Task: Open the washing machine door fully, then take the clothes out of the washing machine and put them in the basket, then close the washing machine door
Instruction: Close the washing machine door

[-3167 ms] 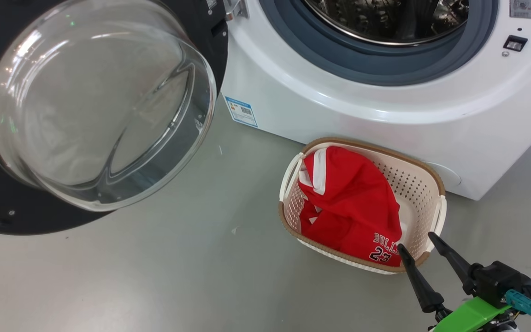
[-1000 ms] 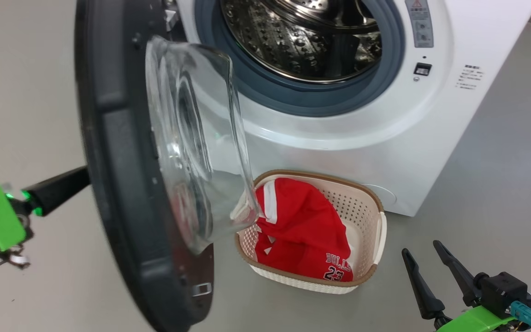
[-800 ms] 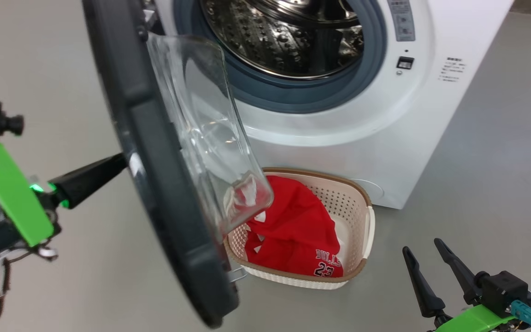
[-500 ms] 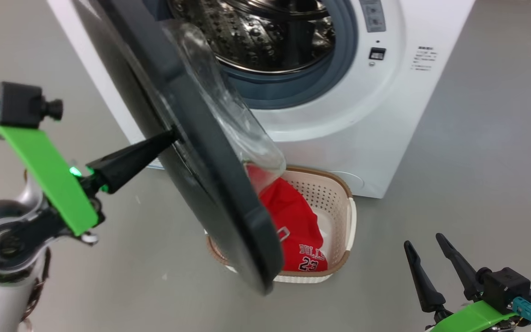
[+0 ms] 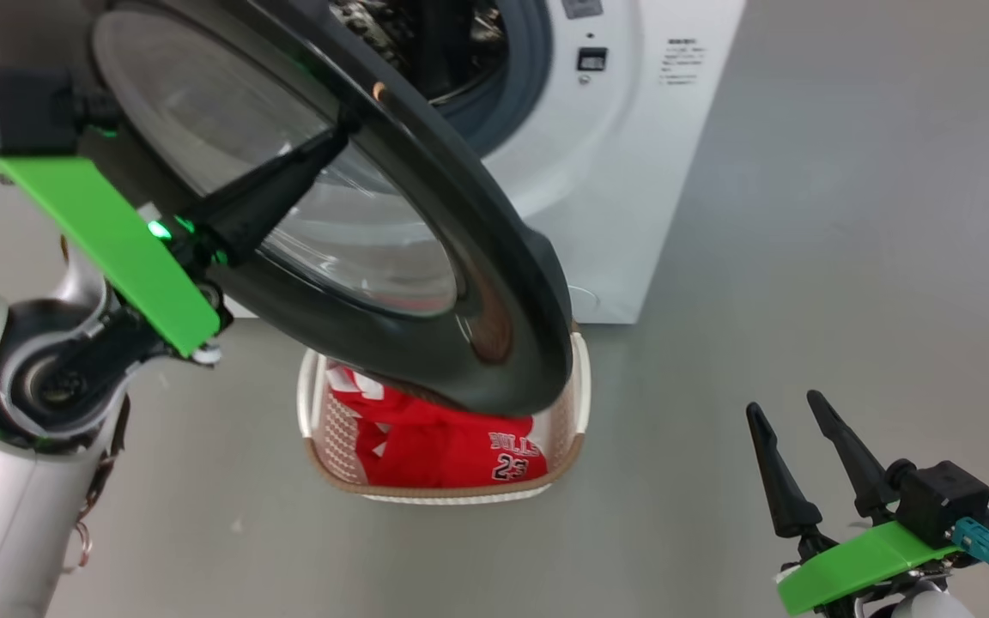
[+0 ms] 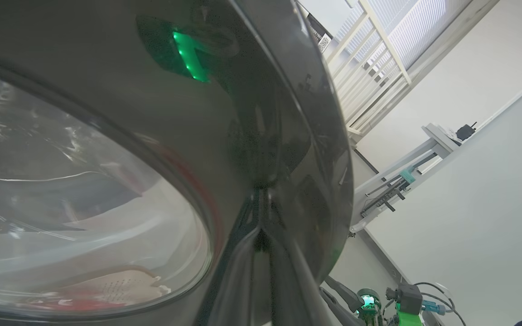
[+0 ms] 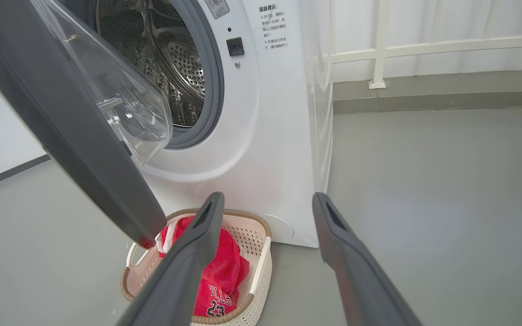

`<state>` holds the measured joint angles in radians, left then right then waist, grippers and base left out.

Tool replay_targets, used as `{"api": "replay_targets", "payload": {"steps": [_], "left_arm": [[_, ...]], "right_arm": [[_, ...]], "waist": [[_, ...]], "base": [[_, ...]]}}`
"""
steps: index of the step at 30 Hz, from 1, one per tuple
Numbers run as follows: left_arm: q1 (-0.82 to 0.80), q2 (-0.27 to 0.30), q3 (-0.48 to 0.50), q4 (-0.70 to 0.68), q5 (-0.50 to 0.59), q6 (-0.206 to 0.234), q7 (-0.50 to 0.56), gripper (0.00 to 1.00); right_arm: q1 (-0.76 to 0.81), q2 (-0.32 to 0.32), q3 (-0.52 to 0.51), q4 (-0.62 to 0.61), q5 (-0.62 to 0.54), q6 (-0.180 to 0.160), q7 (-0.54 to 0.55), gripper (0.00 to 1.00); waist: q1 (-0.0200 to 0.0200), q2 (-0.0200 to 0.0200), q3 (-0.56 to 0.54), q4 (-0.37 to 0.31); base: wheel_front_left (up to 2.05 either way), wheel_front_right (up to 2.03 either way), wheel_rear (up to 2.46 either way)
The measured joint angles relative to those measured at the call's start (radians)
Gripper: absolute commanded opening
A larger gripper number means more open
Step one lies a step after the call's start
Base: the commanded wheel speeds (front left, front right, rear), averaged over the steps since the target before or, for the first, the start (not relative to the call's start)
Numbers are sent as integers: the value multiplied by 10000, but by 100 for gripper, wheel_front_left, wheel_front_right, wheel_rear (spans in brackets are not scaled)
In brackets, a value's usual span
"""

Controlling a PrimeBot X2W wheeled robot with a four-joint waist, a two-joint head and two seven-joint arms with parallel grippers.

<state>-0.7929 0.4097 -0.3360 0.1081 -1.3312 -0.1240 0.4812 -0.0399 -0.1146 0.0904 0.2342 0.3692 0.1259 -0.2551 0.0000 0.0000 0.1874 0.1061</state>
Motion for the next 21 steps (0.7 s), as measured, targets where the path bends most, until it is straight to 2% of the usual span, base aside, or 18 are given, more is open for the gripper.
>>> {"api": "replay_targets", "payload": {"steps": [14,21], "left_arm": [[-1309,305,-242,1285,-94,0,-1655,0],[-1499,591,-593,1820,-267,-10,-2182,0]], "right_arm": [[-410,305,-15,-19,2,0,-2,100],[-517,345,-71,-23,0,0,-2,100]], "waist": [[0,0,649,-1486],[0,0,813,-1932]], "base": [[0,0,0],[0,0,0]]}}
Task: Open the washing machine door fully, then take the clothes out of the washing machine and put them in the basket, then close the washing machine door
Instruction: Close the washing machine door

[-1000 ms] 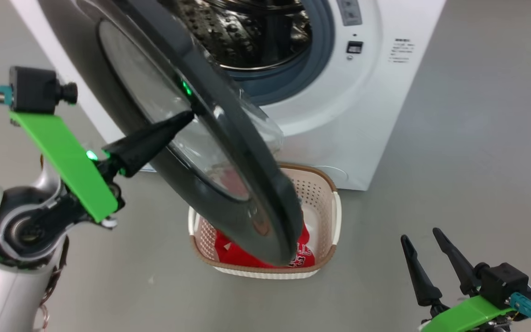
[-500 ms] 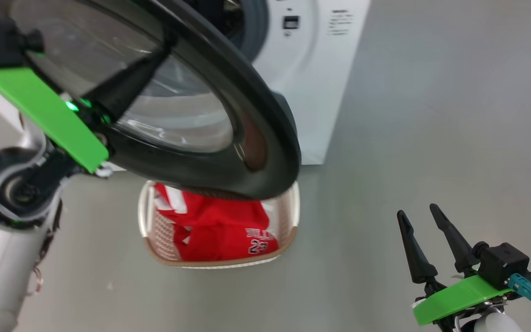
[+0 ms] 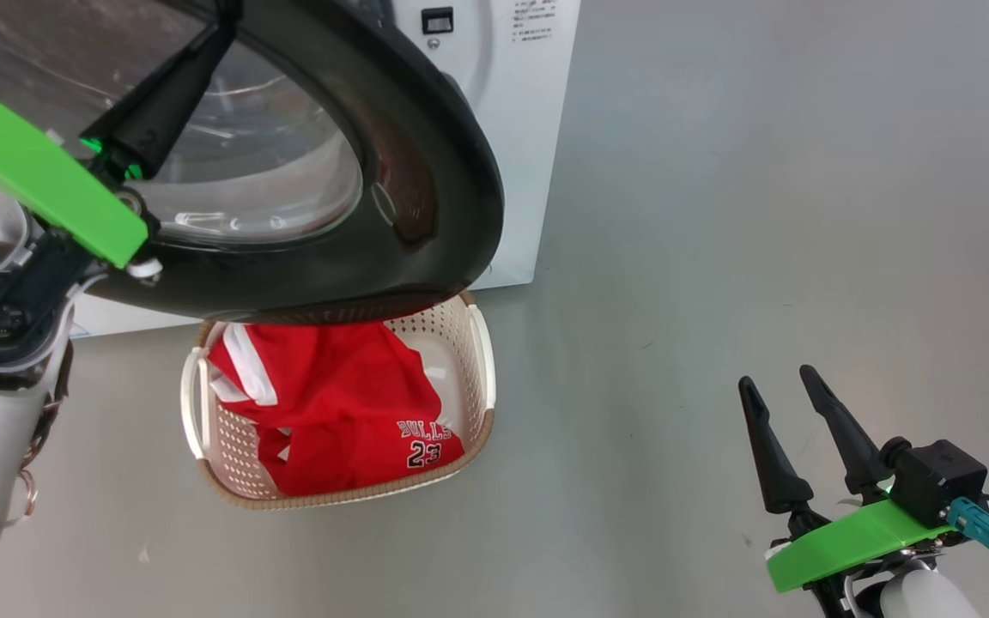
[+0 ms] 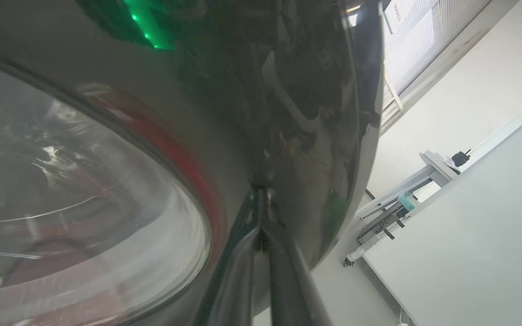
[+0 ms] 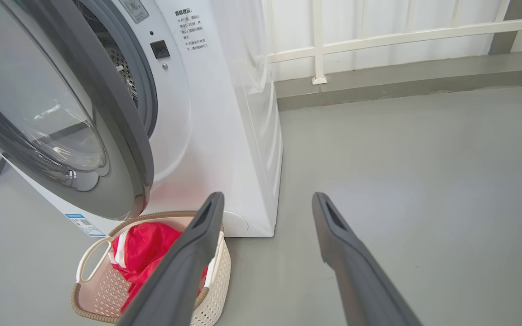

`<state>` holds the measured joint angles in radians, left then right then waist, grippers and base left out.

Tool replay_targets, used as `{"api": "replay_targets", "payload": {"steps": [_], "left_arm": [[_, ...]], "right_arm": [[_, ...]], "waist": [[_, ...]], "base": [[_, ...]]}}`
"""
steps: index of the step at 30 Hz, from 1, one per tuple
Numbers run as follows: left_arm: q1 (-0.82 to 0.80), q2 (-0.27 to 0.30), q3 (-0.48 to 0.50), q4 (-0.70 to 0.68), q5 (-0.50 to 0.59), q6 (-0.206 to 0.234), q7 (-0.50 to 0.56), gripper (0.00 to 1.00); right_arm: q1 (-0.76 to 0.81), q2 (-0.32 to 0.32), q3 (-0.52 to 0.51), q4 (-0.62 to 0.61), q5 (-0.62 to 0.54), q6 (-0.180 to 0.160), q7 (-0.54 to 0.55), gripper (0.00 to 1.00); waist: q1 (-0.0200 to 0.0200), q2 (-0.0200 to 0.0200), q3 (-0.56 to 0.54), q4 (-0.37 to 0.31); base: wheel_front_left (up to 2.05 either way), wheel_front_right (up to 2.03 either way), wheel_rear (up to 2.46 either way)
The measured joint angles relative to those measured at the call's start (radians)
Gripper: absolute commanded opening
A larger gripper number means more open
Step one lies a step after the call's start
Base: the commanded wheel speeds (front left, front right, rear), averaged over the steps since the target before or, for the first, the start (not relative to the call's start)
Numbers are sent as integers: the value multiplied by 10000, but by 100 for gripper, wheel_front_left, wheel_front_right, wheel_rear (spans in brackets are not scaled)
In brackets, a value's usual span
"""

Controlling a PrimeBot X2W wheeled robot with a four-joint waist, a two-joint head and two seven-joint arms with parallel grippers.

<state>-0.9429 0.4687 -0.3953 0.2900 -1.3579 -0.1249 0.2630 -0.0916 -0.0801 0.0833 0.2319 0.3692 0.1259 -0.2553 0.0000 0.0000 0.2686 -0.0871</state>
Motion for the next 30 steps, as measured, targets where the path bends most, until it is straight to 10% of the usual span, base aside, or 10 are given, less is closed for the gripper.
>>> {"api": "replay_targets", "payload": {"steps": [12,20,23,30], "left_arm": [[1037,558,-683,-447,-610,0,-1055,3],[2708,788,-968,-826,-1016,0,-2121,52],[3302,819,-1104,-842,-1055,0,-2522,97],[4654,903,-1229,-878,-1248,0,-3469,100]], "right_arm": [[117,-121,12,48,-4,0,0,100],[526,-293,21,65,-4,0,0,100],[619,-349,21,67,-4,0,0,100],[750,-418,6,67,-4,0,0,100]], "waist": [[0,0,-461,482],[0,0,-862,960],[0,0,-991,1165],[-1,0,-1262,1540]], "base": [[0,0,0],[0,0,0],[0,0,0],[0,0,0]]}}
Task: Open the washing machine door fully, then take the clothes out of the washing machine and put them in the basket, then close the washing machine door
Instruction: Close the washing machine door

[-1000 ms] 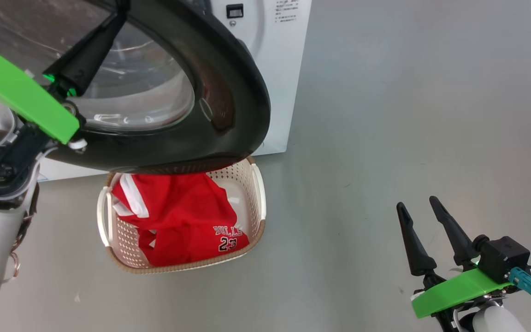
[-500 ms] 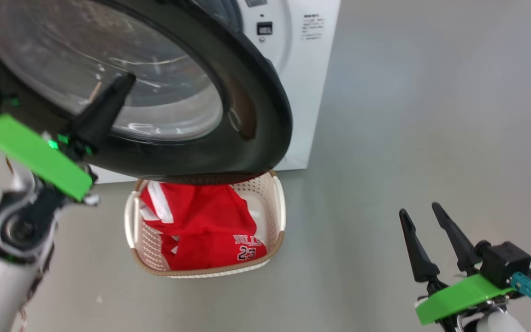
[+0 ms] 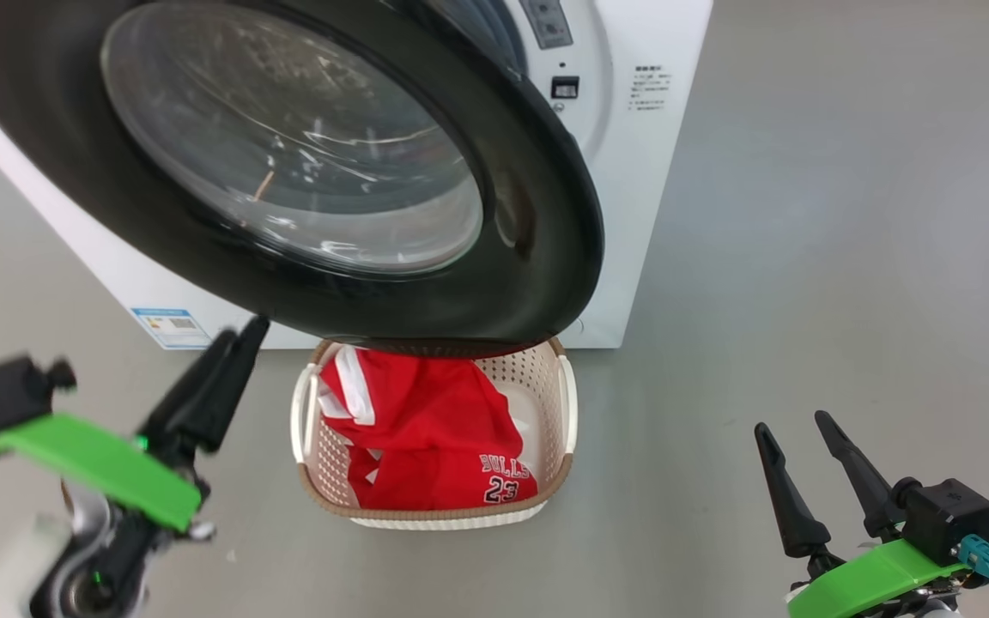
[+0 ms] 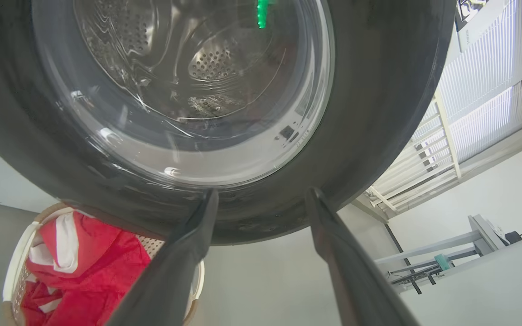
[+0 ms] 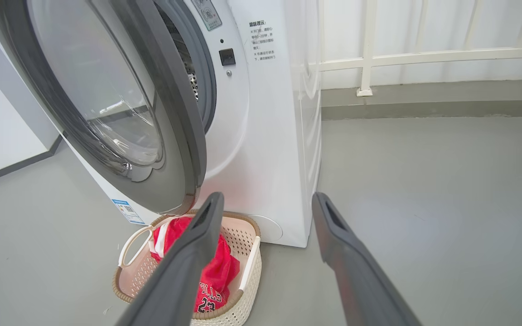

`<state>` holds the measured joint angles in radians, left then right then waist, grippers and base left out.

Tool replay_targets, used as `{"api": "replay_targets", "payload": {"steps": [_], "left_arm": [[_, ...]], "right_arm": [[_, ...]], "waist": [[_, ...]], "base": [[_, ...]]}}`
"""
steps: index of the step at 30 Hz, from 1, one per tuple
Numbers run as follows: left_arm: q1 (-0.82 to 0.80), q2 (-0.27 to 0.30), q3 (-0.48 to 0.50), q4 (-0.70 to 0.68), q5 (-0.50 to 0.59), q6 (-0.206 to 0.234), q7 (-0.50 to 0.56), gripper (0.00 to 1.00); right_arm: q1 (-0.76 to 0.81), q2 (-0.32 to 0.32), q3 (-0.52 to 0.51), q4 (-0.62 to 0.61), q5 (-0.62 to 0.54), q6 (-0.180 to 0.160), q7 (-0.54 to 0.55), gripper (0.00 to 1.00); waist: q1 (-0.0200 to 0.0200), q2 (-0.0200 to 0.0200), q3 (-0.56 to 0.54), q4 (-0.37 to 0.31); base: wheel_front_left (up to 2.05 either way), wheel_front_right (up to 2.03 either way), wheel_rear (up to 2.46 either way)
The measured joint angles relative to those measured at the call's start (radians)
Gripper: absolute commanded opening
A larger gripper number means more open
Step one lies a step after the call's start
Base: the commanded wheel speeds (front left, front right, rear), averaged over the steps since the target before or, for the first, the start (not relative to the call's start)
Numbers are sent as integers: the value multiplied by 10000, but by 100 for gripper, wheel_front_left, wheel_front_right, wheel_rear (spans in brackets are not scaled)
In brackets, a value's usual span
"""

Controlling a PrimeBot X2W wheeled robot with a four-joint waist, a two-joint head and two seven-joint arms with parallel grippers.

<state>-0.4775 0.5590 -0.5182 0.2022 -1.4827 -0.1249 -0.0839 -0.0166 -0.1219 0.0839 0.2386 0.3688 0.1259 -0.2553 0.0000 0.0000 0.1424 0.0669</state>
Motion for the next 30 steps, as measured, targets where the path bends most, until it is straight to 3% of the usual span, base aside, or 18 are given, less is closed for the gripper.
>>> {"api": "replay_targets", "payload": {"steps": [15,25,30], "left_arm": [[2167,301,-165,665,63,0,-1484,100],[3125,-326,825,1285,993,0,-1657,100],[3564,-899,1799,1406,2456,0,-1657,100]], "right_arm": [[340,-92,-82,-15,0,0,0,100],[456,-77,-213,-13,2,0,0,100],[601,-50,-324,-6,2,0,0,100]], "waist": [[1,0,-114,13],[0,0,-197,-180],[0,0,-297,-232]], "base": [[0,0,0],[0,0,0],[0,0,0]]}}
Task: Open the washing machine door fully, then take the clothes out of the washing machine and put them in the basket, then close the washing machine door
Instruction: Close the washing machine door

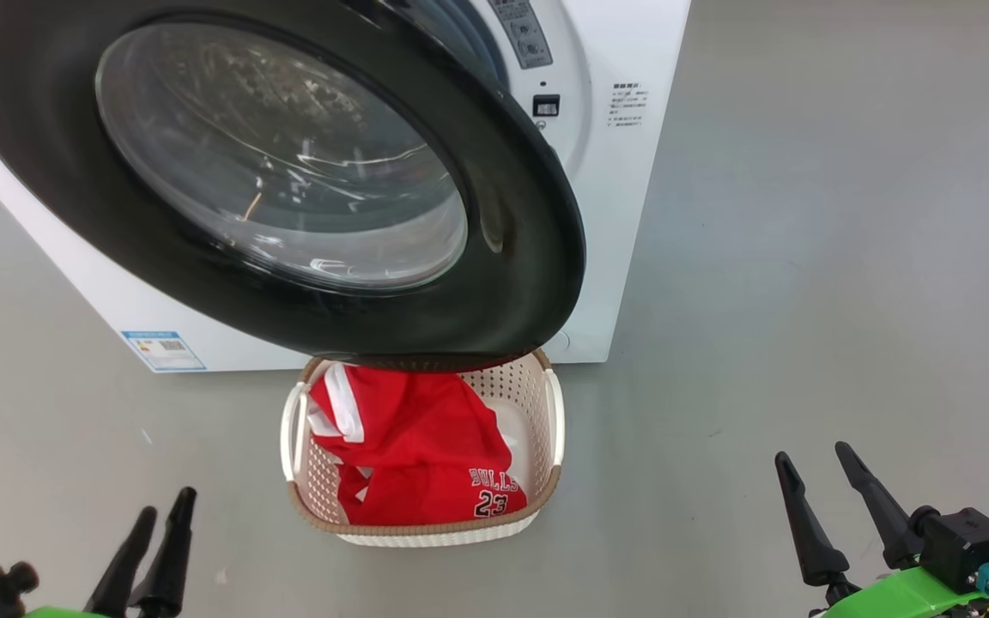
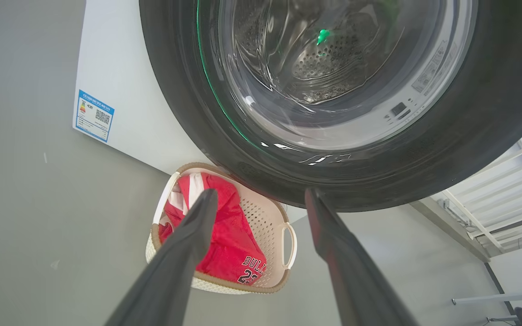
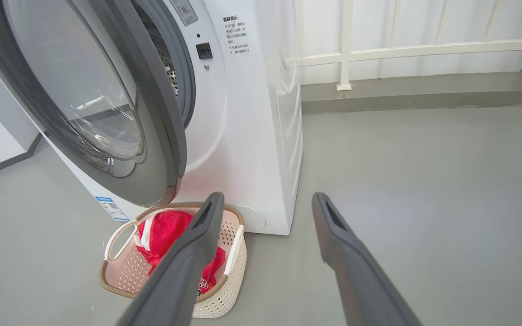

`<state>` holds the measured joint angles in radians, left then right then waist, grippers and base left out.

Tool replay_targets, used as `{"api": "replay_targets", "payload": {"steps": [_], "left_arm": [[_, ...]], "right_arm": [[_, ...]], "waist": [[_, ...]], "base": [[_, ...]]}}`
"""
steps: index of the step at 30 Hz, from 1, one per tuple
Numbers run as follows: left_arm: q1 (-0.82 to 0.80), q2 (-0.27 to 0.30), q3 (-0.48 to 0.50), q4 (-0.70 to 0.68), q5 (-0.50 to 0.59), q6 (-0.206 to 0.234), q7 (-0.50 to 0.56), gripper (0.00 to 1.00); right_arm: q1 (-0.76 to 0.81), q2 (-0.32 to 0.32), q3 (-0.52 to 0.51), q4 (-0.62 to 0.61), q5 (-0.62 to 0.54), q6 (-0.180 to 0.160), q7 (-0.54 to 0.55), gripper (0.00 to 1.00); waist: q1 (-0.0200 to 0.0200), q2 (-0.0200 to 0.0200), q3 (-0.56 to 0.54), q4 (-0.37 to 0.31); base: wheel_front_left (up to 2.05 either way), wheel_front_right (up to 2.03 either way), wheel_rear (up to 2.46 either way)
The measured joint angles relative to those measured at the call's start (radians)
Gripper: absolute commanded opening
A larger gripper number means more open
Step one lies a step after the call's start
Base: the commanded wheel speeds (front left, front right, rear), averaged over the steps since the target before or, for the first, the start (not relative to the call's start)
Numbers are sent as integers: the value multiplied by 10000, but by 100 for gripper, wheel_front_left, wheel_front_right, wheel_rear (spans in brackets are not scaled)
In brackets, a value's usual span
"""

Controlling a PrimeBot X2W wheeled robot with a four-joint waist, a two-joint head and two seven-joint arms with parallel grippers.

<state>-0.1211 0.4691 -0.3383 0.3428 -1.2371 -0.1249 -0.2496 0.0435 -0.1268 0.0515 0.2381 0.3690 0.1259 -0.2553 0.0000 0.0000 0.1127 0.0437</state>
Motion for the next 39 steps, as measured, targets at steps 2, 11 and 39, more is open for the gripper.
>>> {"api": "replay_targets", "payload": {"steps": [2,11,39], "left_arm": [[215,-320,541,-4,522,0,0,100],[1080,-1540,2128,-376,3672,-2,0,100],[1872,-3591,3921,-1632,9214,-4,0,100]], "right_arm": [[1,8,-15,2,0,0,0,100],[199,29,-136,-25,0,0,0,100],[556,169,-391,-132,-12,0,0,100]], "waist": [[0,0,-35,-14],[0,0,-182,-54],[0,0,-393,-68]], "base": [[0,0,0],[0,0,0],[0,0,0]]}}
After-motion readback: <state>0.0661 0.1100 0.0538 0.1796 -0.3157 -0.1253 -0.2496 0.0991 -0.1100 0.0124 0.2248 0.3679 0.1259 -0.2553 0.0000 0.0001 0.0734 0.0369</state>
